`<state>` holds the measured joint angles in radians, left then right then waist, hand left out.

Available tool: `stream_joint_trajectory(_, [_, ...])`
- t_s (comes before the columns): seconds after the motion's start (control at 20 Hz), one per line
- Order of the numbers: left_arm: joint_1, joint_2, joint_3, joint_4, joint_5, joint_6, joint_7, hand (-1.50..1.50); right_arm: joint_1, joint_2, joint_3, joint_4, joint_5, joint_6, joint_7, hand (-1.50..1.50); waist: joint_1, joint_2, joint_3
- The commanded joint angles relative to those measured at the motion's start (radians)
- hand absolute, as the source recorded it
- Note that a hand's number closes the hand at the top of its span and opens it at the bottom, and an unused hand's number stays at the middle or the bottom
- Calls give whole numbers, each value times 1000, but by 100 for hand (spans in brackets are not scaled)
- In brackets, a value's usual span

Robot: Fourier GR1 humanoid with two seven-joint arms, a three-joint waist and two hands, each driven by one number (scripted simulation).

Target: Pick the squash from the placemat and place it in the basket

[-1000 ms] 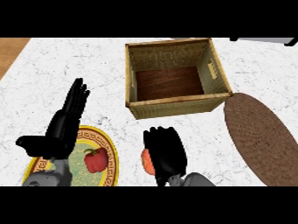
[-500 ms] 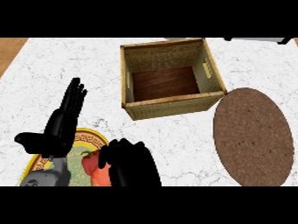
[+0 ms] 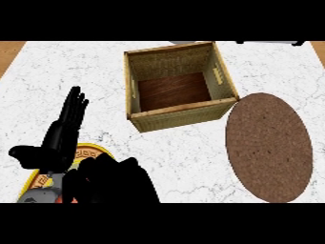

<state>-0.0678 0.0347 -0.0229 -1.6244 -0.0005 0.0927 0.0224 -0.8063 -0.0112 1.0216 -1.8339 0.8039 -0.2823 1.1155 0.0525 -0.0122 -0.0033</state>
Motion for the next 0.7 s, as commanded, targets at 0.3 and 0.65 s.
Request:
stream_joint_trajectory(0.3, [31,22,48,5,18,2,-15,0,-207,10,-107,27,-2,157,352,150,-47,-6,0])
stream_joint_trajectory(0.65, [88,-3,11,-45,9,0,-49,0,-294,10,-244,160,-51,185,291,150,-35,5,1])
